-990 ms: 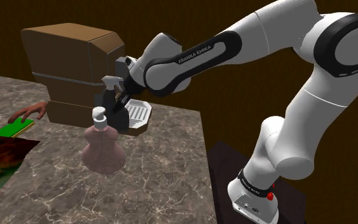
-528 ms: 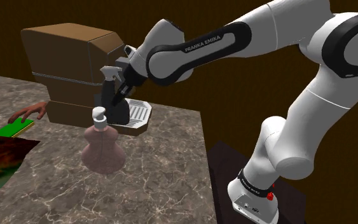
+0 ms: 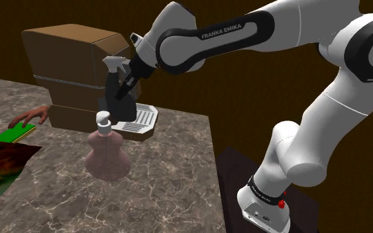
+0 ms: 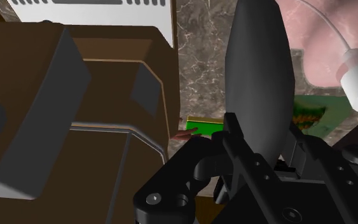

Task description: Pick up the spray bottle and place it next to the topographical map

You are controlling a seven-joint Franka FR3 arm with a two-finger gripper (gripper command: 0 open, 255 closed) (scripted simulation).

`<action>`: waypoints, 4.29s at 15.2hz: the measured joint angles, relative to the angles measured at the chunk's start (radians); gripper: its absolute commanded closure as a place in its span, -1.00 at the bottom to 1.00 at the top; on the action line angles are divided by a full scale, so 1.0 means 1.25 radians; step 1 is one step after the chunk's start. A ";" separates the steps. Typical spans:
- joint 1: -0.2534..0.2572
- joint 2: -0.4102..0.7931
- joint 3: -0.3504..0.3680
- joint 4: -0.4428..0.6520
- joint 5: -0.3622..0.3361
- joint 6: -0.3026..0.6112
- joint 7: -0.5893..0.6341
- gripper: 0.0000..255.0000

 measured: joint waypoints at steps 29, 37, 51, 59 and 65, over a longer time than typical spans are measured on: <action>0.017 0.024 0.074 0.273 -0.111 -0.234 0.191 1.00; 0.077 0.163 0.151 0.437 -0.227 -0.258 0.378 1.00; 0.286 0.542 0.185 0.980 -0.429 -0.452 0.607 1.00; 0.317 0.603 0.178 1.011 -0.452 -0.428 0.638 1.00; 0.306 0.579 0.176 0.904 -0.458 -0.347 0.658 1.00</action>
